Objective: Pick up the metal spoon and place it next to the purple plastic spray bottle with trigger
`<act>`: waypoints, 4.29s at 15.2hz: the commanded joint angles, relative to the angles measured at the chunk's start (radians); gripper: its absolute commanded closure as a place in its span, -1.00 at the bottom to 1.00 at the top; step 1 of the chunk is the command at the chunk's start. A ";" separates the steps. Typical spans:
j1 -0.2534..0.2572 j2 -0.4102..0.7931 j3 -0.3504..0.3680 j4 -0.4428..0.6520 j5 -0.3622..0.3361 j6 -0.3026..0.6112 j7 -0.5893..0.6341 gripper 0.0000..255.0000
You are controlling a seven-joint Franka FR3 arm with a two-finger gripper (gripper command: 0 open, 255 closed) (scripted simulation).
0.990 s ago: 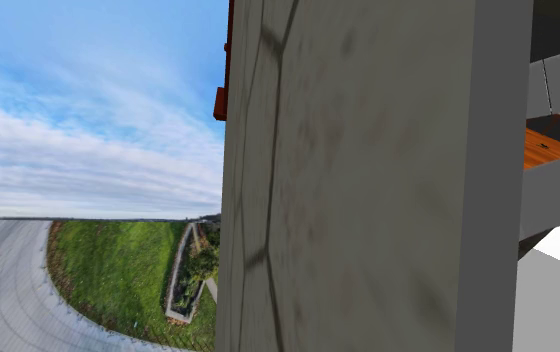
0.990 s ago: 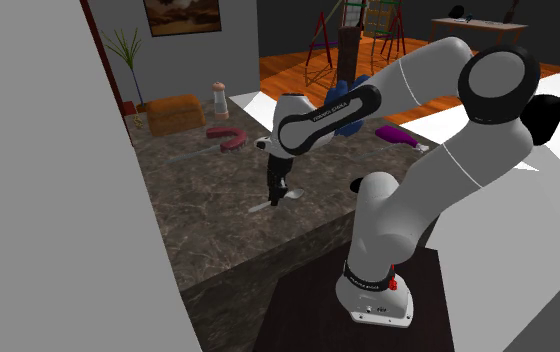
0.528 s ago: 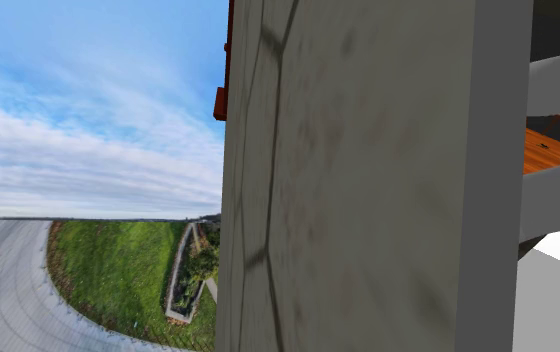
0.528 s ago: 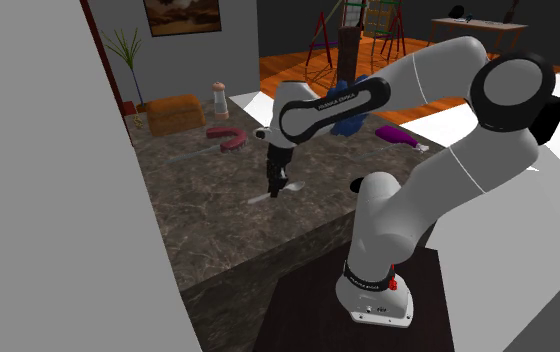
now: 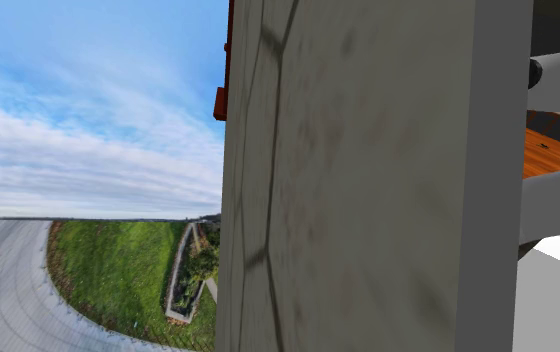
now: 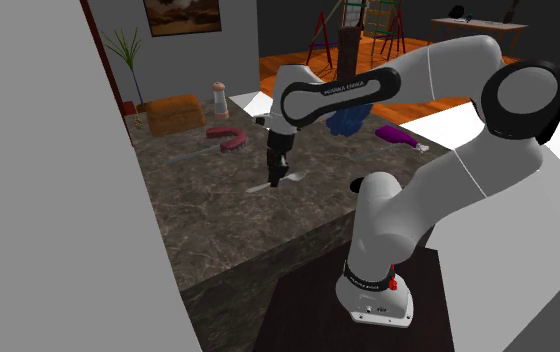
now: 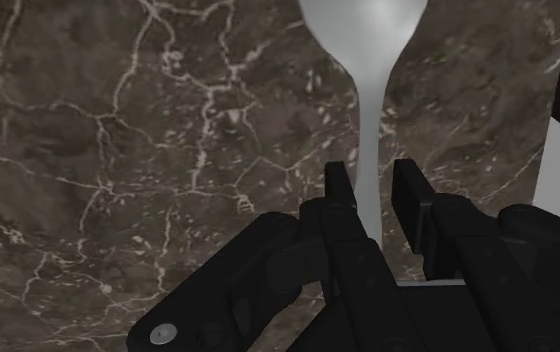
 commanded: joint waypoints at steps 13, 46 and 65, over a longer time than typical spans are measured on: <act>-0.239 -0.199 -0.135 0.018 -0.174 -0.243 -0.226 1.00; -0.121 -0.116 -0.845 0.832 -0.548 -0.561 -1.000 1.00; 0.554 -0.313 -1.297 1.922 -0.768 -0.832 -1.454 1.00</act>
